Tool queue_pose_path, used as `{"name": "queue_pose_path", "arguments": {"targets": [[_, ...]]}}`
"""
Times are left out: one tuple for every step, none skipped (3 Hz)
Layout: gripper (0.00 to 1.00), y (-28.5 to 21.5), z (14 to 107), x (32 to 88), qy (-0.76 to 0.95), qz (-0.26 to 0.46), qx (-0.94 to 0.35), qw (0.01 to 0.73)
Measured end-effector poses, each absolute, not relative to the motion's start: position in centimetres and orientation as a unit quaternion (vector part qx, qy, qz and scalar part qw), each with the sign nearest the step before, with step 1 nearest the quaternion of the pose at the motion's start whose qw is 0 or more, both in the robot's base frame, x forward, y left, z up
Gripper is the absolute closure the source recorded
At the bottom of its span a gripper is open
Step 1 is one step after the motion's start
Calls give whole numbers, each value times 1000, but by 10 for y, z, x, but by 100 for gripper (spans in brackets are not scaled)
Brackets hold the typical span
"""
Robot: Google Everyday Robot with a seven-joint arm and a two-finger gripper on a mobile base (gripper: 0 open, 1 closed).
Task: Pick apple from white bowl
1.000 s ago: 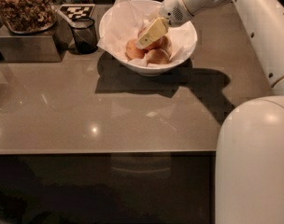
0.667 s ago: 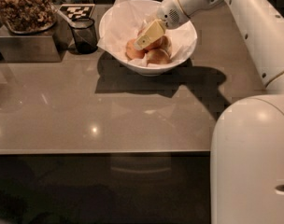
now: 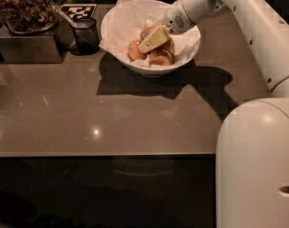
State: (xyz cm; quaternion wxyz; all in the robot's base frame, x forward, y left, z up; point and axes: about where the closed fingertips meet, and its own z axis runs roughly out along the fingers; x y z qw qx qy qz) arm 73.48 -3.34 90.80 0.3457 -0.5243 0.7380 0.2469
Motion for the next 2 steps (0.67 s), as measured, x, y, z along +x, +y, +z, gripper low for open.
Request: {"name": "queue_pose_path", "arguments": {"targets": [[60,-51,900,734,752,238,-512,340],[83,-49,904,734,752,238,-512,340]]}}
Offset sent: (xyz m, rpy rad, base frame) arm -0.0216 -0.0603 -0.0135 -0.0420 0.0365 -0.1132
